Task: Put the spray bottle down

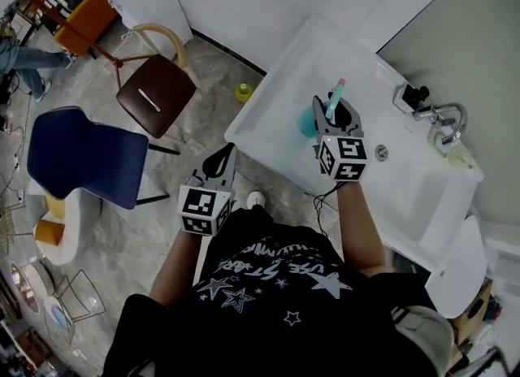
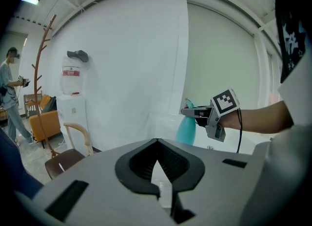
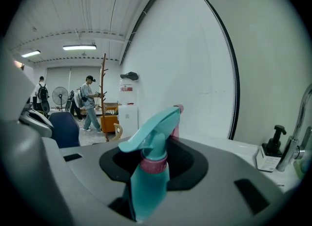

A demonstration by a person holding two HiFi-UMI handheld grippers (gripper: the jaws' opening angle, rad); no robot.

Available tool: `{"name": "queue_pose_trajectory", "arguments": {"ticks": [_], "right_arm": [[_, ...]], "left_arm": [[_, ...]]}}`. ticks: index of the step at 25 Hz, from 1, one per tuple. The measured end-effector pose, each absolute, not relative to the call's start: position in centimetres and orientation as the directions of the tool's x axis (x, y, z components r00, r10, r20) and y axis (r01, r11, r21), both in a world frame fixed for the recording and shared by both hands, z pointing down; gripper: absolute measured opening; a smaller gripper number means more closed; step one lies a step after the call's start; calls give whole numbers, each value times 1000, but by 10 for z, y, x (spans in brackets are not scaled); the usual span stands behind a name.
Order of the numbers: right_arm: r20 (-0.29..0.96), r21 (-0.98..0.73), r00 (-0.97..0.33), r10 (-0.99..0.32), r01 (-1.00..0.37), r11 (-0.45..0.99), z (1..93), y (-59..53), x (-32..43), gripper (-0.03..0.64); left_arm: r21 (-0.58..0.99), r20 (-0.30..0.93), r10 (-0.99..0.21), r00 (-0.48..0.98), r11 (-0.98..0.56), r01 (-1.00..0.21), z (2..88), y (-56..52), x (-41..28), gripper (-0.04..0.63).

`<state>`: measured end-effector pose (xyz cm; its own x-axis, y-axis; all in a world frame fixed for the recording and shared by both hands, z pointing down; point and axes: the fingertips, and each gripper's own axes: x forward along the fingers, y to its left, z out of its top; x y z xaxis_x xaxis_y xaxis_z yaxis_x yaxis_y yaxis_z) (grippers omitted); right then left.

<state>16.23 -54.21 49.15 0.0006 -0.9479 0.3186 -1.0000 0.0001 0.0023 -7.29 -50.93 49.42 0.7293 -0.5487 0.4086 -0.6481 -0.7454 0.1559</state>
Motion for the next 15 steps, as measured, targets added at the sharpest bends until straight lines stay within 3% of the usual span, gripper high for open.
{"name": "queue_pose_trajectory", "arguments": {"ticks": [15], "right_arm": [[277,9,85,-957,-996,-86,507,-557,172,150]], "left_arm": [[144,415,-531,739,-764,-629,498,-527,-64,15]]}}
